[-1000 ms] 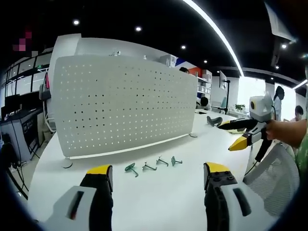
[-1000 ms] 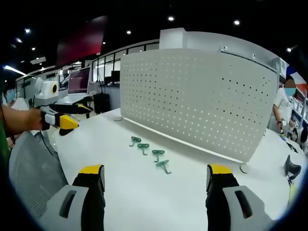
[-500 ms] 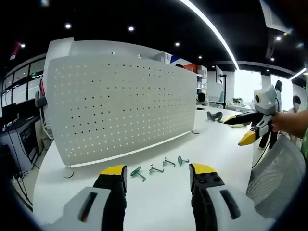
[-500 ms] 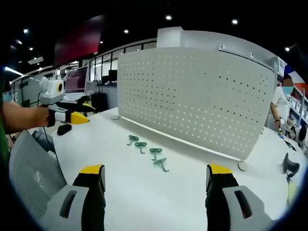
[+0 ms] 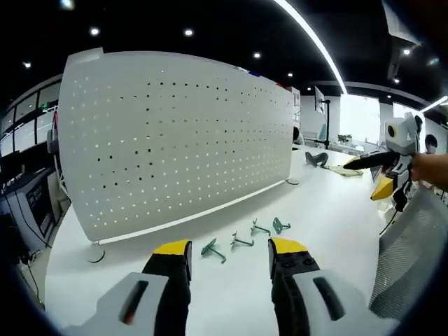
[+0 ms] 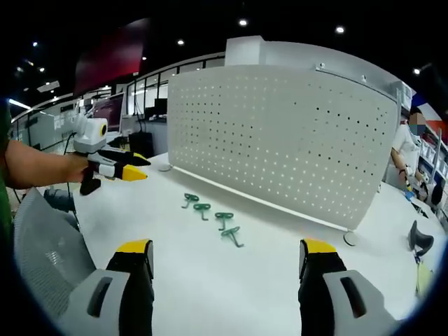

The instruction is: Insert the hook assembly into the mounting plate slot until the hook locks in place.

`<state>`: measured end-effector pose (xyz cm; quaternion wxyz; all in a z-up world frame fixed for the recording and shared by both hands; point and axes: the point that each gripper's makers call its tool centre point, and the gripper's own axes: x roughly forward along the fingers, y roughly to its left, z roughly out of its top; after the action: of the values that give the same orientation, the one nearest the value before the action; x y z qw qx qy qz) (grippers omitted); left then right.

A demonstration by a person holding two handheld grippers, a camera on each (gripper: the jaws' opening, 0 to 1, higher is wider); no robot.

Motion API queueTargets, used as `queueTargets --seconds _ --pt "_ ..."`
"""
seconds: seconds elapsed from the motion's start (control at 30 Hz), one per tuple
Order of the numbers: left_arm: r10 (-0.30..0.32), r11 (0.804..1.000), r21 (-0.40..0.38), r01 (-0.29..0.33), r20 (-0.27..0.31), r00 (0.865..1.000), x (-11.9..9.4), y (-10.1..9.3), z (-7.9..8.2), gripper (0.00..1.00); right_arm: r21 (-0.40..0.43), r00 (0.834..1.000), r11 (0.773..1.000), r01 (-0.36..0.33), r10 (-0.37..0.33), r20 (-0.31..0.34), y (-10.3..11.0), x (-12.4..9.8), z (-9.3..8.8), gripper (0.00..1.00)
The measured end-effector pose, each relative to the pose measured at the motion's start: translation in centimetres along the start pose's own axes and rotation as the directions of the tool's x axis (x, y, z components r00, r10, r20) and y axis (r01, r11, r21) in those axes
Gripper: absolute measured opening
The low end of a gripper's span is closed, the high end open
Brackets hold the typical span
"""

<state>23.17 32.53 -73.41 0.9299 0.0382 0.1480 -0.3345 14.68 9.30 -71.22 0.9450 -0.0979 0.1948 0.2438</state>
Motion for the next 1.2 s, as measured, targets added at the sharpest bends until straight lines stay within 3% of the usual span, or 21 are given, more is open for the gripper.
queueTargets --seconds 0.73,1.2 --pt "-0.014 1.000 0.013 0.015 -0.096 0.995 4.7 2.5 -3.4 0.36 0.005 0.999 1.000 0.017 -0.017 -0.049 -0.1 0.2 -1.0 0.86" --pt "-0.029 0.999 0.035 0.033 -0.117 0.993 7.7 3.4 -4.7 0.28 0.020 0.995 0.999 0.044 -0.042 -0.088 -1.0 0.3 -2.0 0.85"
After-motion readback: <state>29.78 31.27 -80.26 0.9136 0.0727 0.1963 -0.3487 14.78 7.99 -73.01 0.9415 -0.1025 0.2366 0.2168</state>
